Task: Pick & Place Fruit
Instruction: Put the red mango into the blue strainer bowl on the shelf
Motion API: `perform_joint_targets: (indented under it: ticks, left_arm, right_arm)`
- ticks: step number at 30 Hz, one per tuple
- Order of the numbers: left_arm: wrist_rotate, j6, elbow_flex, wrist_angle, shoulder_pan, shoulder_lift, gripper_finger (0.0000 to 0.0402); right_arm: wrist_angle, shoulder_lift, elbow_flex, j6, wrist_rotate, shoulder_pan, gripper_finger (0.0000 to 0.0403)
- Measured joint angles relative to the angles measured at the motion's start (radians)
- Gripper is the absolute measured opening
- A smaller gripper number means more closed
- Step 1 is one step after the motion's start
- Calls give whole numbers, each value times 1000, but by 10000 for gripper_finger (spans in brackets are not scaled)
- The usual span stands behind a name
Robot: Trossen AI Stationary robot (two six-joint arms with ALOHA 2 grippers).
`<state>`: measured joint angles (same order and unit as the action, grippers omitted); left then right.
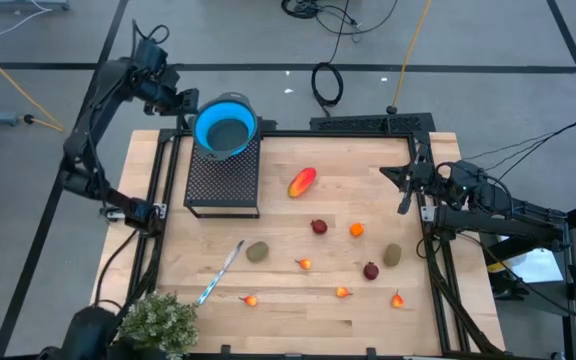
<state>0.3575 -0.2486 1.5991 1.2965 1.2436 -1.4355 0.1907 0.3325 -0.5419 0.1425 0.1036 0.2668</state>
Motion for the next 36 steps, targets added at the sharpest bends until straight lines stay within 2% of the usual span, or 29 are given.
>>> perform_joint_targets:
  ticks: [8, 14, 19, 27, 33, 36]
  left_arm:
    - [-92, -16, 16, -22, -103, 109, 202]
    - [-212, 2, 16, -44, -256, 180, 190]
    - [-284, 9, 16, -119, -403, 209, 148]
    - [-293, 40, 17, -227, -596, 206, 71]
    - [-344, 45, 17, -252, -732, 204, 10]
    - [-373, 44, 17, -251, -799, 204, 7]
  right_arm:
    - [-13, 0, 0, 0, 0, 0, 0]
    - [-54, 0, 0, 0, 0, 0, 0]
    - [-52, 0, 0, 0, 0, 0, 0]
    - [-52, 8, 0, 0, 0, 0, 0]
    - [-52, 9, 0, 0, 0, 0, 0]
    - [-52, 9, 0, 0, 0, 0, 0]
